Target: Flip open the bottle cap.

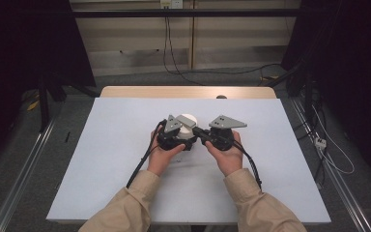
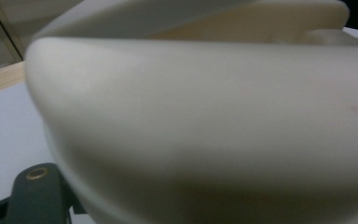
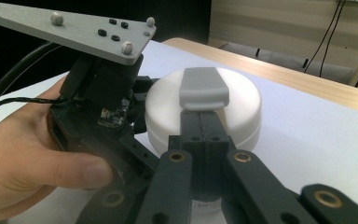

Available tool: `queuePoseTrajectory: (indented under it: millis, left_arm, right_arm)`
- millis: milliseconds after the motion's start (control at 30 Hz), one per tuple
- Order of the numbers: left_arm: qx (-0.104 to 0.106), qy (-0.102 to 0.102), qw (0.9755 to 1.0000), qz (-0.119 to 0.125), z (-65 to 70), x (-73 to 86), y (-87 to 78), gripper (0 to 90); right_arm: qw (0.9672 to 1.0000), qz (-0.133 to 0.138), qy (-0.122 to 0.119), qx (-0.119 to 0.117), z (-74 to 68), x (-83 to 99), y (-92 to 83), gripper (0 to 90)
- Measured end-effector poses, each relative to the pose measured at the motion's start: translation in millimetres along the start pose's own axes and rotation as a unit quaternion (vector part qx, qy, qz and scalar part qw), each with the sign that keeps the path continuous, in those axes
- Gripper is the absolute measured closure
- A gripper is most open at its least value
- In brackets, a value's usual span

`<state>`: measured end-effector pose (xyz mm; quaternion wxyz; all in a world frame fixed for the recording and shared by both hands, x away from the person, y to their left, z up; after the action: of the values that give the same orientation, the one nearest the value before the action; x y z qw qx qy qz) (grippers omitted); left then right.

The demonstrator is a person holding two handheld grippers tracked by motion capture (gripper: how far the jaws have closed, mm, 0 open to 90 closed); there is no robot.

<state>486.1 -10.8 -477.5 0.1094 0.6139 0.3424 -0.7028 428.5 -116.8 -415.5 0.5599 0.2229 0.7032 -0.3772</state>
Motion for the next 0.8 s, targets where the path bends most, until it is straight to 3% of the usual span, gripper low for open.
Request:
queuePoseTrajectory:
  millis: [800]
  left_arm:
    - [0.000, -0.002, 1.0000, -0.002, 0.0, 0.0, -0.2, 18.8]
  right_arm:
    - [0.9999, 0.004, -0.013, 0.004, 0.4, -16.9, 7.6, 90.0]
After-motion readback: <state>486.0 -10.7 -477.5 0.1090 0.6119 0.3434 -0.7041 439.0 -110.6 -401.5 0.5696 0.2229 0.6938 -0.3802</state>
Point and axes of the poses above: each handheld gripper's, and its own axes: y roughly forward along the jaws, x roughly out of its underside, z roughly to its right, the point moved 6 cm from there along y, roughly forward along the jaws, and after that the axes turned 5 degrees about z, right-handed, at the moved point
